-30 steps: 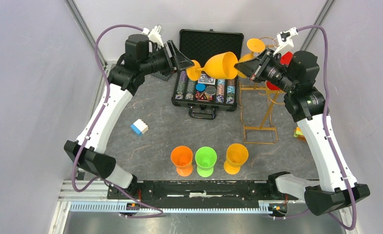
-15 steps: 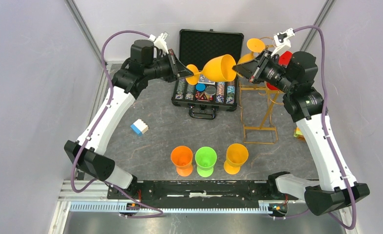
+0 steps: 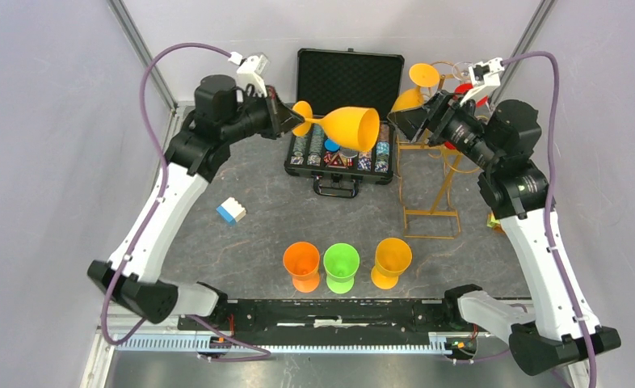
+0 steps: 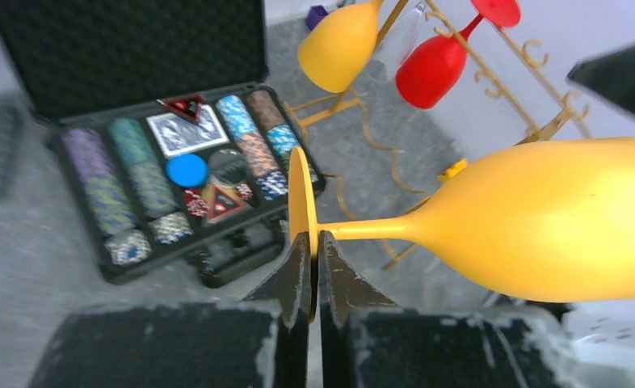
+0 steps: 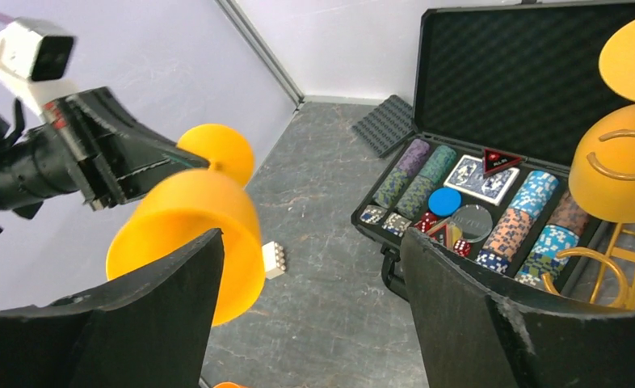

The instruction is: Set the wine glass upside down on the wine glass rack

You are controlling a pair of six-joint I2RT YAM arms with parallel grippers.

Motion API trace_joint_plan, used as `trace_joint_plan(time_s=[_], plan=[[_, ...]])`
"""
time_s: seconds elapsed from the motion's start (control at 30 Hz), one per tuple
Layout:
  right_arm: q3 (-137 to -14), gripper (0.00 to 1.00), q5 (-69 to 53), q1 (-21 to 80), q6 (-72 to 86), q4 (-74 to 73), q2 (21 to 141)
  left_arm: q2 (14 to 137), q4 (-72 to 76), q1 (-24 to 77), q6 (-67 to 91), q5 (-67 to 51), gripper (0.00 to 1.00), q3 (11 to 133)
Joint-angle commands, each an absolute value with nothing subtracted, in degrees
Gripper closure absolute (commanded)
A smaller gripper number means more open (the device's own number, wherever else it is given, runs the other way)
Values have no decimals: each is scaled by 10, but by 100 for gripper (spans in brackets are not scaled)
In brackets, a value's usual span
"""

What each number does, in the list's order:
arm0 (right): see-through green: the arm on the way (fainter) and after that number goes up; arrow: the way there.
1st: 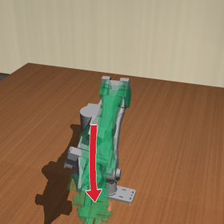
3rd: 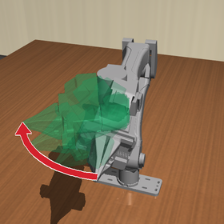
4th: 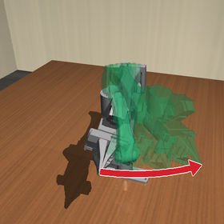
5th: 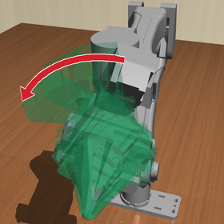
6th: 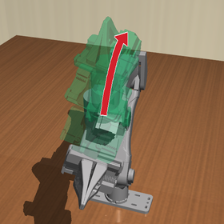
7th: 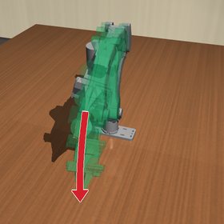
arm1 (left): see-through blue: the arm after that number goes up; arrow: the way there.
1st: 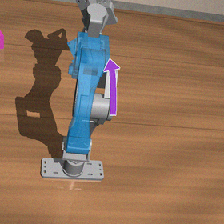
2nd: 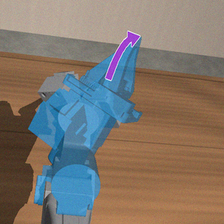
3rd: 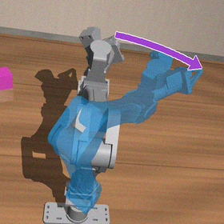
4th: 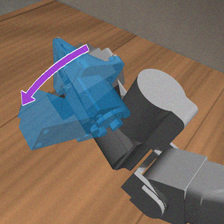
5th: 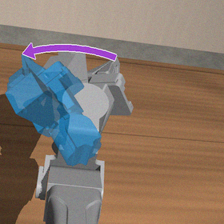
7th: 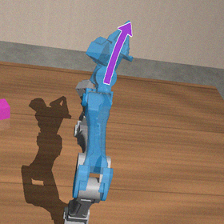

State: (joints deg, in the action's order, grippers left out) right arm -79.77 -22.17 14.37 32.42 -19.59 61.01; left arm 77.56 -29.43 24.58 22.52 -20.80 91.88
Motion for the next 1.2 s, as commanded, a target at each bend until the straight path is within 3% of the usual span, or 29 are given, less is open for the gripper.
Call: trace_joint_plan(time_s=[0.0,0.23,0.37,0.63,1.03,1.17], plan=[[-812,14,-204,145,310,-196,604,693,-216,248,-32,-179,98,854],[-813,13,-275,145,358,-181,631,611,-251,273,-373,-128,98,776],[-827,13,-322,146,395,-175,659,578,-237,370,-578,-64,98,720],[-834,15,-411,168,478,-153,695,569,-60,559,-848,139,98,617],[-772,31,-438,253,539,-117,728,609,-7,639,-930,210,98,627],[-746,46,-448,265,587,-40,737,608,-15,648,-933,207,98,625]])
